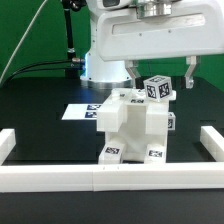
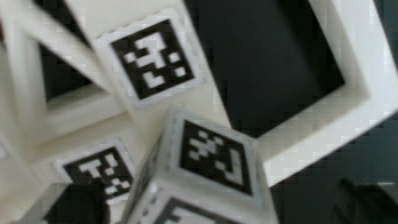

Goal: Assemble chair

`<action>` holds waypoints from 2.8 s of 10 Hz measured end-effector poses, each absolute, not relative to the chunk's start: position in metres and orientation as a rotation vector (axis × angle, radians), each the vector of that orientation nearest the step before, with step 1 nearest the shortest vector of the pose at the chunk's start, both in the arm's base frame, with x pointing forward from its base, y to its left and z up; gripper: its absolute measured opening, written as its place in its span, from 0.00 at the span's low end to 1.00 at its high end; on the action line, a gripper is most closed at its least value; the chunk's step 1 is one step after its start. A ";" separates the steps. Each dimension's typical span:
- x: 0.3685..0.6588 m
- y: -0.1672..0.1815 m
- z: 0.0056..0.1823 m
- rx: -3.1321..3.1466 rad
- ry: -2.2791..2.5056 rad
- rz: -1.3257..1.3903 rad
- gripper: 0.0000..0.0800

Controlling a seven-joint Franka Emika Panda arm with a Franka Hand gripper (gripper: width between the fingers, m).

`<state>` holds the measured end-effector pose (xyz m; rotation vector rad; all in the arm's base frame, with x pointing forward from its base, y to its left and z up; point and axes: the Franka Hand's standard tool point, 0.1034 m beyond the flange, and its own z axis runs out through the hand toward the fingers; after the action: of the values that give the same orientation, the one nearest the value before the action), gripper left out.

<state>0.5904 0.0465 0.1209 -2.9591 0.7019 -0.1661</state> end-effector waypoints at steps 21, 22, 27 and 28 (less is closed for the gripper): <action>0.592 0.055 0.123 -2.980 0.779 -0.182 0.36; 0.592 0.055 0.122 -2.926 0.929 -0.172 0.36; 0.593 0.055 0.122 -2.859 1.055 -0.147 0.69; 0.594 0.058 0.123 -2.933 0.859 -0.162 0.69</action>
Offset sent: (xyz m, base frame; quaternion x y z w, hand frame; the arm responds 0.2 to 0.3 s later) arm 0.0000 0.0000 0.0000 0.0000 0.0000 -0.1938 0.9810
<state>0.5938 0.0581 0.1231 -2.9326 0.8593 -0.1620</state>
